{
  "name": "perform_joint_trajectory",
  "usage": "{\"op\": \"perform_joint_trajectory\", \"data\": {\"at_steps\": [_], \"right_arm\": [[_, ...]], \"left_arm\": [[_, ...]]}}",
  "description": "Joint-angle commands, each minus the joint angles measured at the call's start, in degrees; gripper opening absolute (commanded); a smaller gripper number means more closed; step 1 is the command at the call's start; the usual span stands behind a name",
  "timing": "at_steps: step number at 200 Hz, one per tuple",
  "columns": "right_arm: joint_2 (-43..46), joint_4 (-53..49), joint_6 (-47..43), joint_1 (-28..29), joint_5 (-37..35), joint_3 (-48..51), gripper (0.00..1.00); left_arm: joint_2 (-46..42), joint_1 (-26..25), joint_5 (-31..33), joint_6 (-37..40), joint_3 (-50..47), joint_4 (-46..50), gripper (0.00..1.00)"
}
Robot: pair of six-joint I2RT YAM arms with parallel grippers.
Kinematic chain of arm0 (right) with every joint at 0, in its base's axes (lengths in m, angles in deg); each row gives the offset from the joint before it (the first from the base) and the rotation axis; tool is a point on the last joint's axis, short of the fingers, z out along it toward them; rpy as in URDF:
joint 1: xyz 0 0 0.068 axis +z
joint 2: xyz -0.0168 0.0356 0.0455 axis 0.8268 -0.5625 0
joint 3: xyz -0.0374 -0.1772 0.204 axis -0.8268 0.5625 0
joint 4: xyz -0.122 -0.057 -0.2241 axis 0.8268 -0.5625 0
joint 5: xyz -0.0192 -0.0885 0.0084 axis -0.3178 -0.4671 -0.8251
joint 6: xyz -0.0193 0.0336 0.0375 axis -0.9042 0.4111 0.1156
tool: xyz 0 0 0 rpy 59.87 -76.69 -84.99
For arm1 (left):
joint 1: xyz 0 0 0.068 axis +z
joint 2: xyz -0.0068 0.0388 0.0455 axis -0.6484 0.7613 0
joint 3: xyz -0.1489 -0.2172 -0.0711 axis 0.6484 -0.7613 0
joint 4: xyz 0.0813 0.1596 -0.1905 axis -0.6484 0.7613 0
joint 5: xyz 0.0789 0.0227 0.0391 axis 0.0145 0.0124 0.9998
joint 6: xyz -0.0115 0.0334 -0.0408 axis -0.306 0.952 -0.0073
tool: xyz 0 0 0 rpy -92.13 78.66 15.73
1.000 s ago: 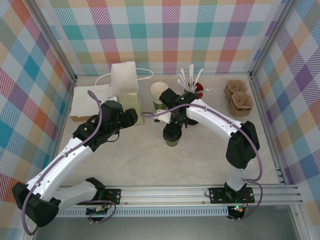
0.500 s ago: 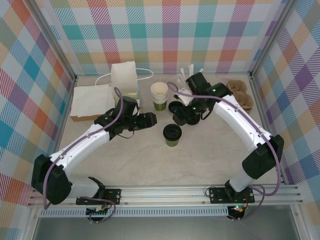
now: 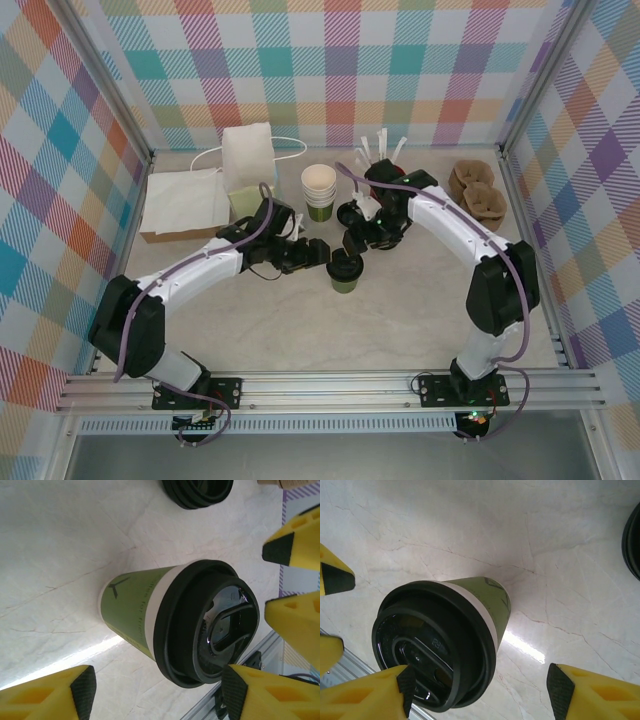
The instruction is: Pack the takeout coffee
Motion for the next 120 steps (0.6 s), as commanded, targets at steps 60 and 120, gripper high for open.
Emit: {"op": "perform_joint_trajectory", "data": {"at_steps": [60, 120], "right_arm": [[-3.20, 0.79, 2.66, 0.23, 2.89, -0.60, 0.66], [-4.53, 0.39, 3.19, 0.23, 2.09, -0.24, 0.58]], "left_arm": [[3.86, -1.86, -1.05, 1.13, 2.37, -0.04, 0.70], [5.28, -2.19, 0.39, 1.04, 1.94, 0.72, 0.68]]}}
